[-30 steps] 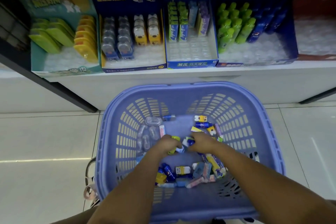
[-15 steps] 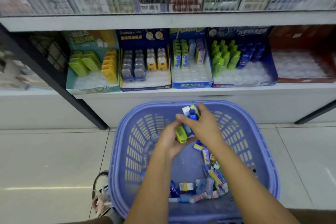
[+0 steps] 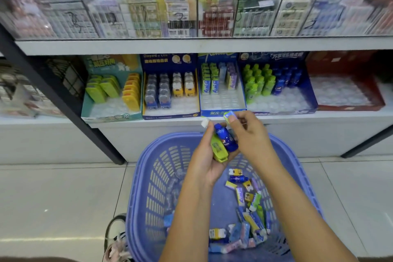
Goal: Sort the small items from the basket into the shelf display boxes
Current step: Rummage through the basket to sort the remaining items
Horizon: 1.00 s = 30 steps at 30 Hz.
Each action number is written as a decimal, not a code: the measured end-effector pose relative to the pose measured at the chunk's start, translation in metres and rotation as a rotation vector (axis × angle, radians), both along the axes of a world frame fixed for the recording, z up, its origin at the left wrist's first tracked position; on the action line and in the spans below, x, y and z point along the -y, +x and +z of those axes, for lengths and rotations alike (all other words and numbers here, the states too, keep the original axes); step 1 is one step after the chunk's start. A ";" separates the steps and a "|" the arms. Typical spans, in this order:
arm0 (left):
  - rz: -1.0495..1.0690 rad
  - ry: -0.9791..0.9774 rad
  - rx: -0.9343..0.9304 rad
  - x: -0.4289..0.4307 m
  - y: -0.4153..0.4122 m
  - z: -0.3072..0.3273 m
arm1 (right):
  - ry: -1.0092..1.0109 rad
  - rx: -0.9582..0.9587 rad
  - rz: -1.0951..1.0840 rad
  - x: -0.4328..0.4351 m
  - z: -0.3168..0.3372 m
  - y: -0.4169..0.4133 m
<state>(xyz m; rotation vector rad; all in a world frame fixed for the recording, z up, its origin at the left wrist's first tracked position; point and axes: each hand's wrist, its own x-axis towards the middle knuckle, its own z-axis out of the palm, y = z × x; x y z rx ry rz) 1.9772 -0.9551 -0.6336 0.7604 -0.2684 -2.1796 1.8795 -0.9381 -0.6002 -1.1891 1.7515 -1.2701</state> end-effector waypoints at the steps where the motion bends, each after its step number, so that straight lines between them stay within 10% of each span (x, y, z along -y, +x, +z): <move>1: 0.008 0.001 -0.006 0.001 0.000 0.002 | -0.016 0.124 0.007 0.002 0.004 -0.006; 30: 0.001 -0.267 0.426 0.032 0.046 0.005 | -0.234 -0.789 0.256 0.144 -0.005 -0.024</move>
